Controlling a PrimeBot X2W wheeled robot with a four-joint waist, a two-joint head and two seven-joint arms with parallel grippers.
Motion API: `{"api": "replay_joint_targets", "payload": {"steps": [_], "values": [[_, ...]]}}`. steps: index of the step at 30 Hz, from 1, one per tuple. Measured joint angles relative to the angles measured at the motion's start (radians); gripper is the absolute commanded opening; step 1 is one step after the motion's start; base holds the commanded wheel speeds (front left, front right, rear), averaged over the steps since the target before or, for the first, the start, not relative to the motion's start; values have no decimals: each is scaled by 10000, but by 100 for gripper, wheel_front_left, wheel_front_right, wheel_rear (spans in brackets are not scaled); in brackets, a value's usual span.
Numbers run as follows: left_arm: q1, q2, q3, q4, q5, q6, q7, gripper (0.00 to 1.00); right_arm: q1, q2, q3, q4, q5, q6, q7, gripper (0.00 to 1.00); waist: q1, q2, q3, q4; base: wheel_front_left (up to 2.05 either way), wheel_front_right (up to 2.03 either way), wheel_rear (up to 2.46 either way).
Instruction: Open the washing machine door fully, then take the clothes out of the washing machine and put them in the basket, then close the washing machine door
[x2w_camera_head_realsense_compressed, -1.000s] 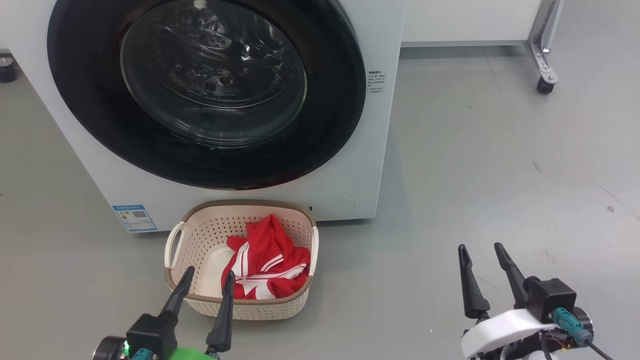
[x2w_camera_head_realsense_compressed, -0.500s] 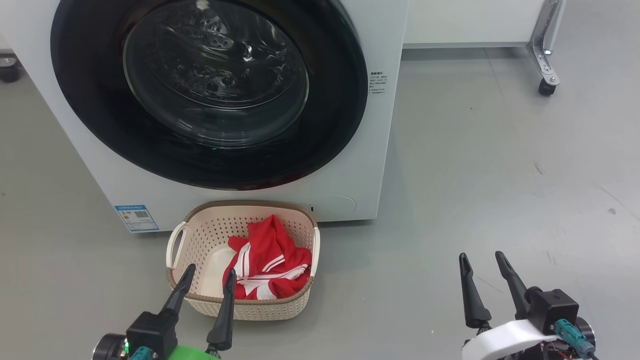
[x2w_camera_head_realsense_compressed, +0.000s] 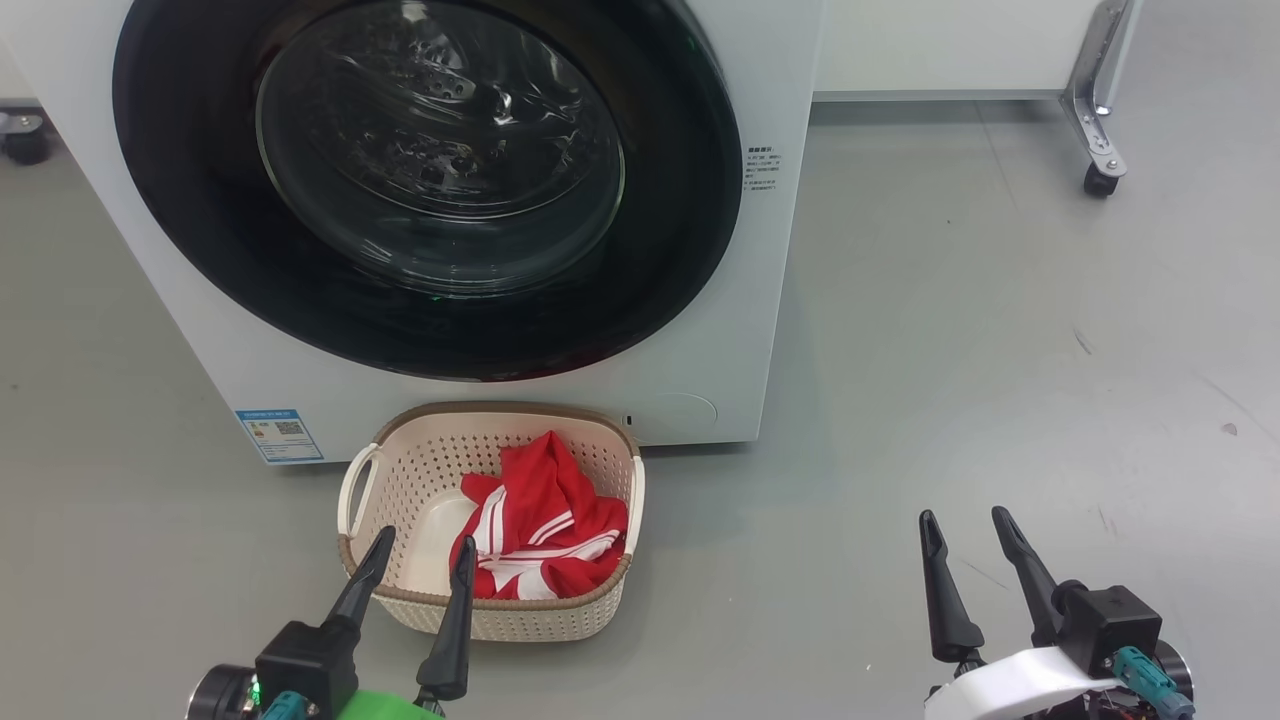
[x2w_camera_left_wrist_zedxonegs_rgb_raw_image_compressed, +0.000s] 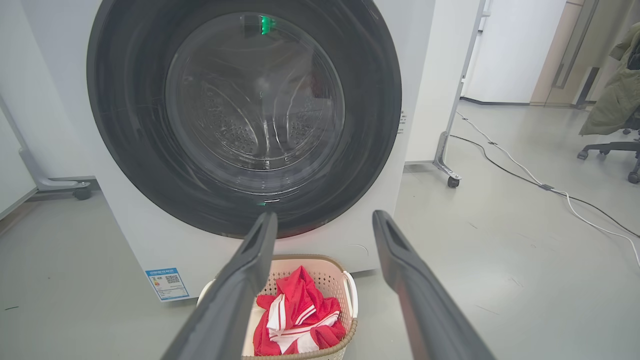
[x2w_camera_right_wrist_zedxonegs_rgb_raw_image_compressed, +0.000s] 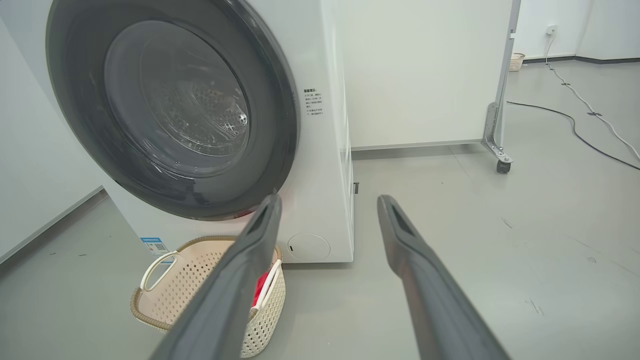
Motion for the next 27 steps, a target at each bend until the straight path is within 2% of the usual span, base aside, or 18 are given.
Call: {"api": "replay_joint_targets", "payload": {"steps": [11,12,20,27], "values": [[49,17,2,-56,0,2,54,100,33,4,4,-115,0,-75,0,100,0,0,-7,41,0,0,0],[58,17,2,-65,0,2,54,0,36,4,4,-128,0,-75,0,0,0,0,-9,41,0,0,0],[339,-109,-150,679,-19,-12,56,0,370,61,69,560,44,-67,13,0,0,0,-7,40,0,0,0],[394,-138,-123,610,-721,-100,52,0,407,67,48,499,706,-56,46,0,0,0,16,-1,0,0,0]]}}
